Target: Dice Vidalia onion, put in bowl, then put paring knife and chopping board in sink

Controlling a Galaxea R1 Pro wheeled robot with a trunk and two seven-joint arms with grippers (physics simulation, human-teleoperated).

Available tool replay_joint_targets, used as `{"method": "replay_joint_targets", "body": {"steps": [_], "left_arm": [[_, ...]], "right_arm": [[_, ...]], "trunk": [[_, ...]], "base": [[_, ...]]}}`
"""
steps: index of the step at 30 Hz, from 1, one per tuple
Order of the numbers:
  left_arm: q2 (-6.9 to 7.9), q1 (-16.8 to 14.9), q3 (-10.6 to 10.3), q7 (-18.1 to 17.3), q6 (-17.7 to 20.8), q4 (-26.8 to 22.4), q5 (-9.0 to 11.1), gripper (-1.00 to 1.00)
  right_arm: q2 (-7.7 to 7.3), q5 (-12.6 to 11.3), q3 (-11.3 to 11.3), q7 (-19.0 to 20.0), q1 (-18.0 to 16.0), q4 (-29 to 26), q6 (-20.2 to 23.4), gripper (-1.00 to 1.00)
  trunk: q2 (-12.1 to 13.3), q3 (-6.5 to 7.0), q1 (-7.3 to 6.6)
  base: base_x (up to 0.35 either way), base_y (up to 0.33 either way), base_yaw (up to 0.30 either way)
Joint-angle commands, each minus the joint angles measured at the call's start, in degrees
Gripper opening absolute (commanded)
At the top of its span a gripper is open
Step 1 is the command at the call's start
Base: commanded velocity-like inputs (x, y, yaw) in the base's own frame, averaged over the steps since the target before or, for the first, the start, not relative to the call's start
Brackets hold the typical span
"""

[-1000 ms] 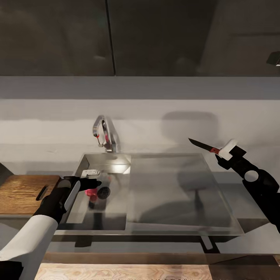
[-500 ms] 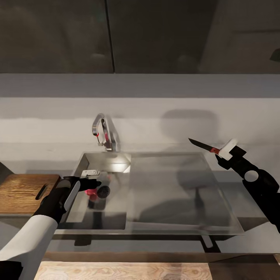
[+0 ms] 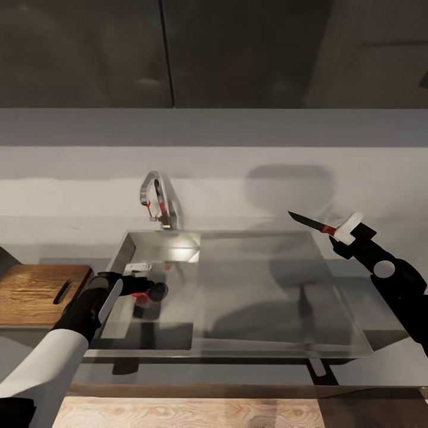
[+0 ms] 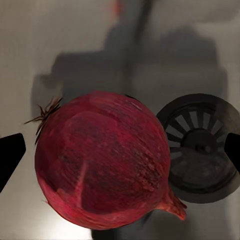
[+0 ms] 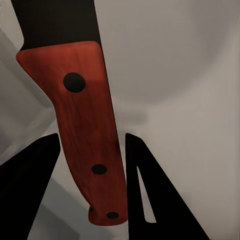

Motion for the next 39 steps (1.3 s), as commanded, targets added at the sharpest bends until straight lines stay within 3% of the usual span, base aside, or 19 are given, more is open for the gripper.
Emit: {"method": "replay_joint_targets", "body": {"steps": [1, 22, 23, 39], "left_arm": [[0.06, -0.05, -0.16, 0.05, 0.24, -0.01, 0.22, 1.00], [-0.06, -0.05, -0.17, 0.05, 0.23, 0.19, 0.22, 1.00], [-0.06, -0.05, -0.18, 0.05, 0.23, 0.17, 0.22, -1.00], [-0.06, -0.05, -0.16, 0.04, 0.23, -0.09, 0.22, -1.00]], "right_arm": [[-0.05, 0.61, 0.09, 0.33, -0.07, -0.10, 0.28, -1.00], [-0.05, 0.62, 0.09, 0.33, -0.07, -0.10, 0.30, -1.00], [-0.05, 0.62, 0.09, 0.33, -0.07, -0.10, 0.30, -1.00], [-0.05, 0.62, 0.17, 0.33, -0.07, -0.10, 0.28, -1.00]], "trunk": [[-0.12, -0.12, 0.03], [-0.12, -0.56, 0.03], [-0.12, -0.56, 0.03], [-0.12, 0.33, 0.03]], "base": [[0.000, 0.000, 0.000], [0.000, 0.000, 0.000], [0.000, 0.000, 0.000], [0.000, 0.000, 0.000]]}}
